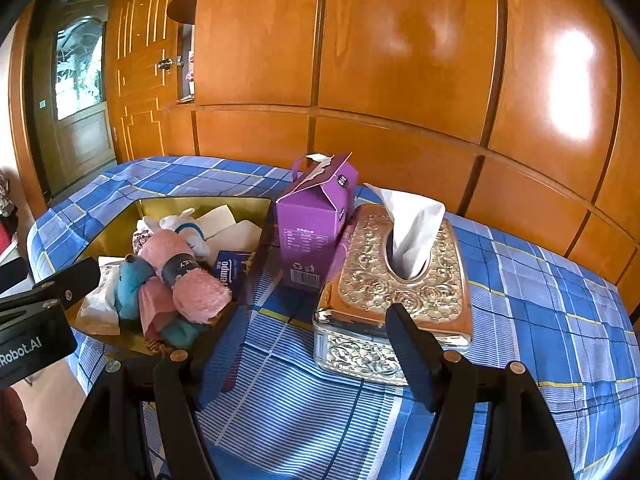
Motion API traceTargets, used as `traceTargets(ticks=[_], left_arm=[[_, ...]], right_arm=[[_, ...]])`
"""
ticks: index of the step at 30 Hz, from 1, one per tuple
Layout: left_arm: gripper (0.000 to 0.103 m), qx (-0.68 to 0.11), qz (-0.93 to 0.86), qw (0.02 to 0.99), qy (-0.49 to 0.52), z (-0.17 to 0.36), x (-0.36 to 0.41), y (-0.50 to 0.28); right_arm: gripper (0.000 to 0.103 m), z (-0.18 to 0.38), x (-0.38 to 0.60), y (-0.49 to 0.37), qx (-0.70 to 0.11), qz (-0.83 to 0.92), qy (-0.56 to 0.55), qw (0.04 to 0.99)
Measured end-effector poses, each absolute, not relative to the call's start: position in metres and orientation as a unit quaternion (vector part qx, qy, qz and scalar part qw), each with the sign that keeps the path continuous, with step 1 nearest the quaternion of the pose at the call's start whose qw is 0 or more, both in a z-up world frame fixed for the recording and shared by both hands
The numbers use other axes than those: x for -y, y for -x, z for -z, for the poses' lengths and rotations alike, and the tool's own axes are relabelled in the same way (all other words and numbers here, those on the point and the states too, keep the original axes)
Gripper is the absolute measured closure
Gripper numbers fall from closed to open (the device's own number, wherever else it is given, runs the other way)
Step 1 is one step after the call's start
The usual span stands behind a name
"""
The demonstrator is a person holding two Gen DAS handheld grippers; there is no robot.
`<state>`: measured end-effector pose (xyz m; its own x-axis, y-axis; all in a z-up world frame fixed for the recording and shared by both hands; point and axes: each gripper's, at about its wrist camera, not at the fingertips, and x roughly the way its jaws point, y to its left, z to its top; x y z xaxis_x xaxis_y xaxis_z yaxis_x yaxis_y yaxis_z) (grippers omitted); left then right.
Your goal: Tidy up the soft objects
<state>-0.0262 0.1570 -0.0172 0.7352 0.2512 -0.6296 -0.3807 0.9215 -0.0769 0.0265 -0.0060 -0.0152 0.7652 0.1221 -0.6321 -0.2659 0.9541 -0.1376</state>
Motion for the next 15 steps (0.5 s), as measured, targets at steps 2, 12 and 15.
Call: traceTargets(ticks=[2, 12, 15], left_arm=[[0.0, -0.323, -0.17, 0.925, 0.105, 0.0181, -0.1588, 0.0263], [0.0, -0.326, -0.17, 0.924, 0.102, 0.0182, -0.158, 0.0263], [0.0, -0.327, -0.17, 0.924, 0.103, 0.0183, -0.1589, 0.0257]], right_arm=[[0.029, 0.0158, 0.005, -0.0264, -0.328, -0.105, 0.111, 0.932], [0.029, 0.0168, 0.0041, -0.0275, -0.331, -0.109, 0.11, 0.931], [0.029, 0.0171, 0.0042, -0.0274, -0.331, -0.109, 0.11, 0.931]])
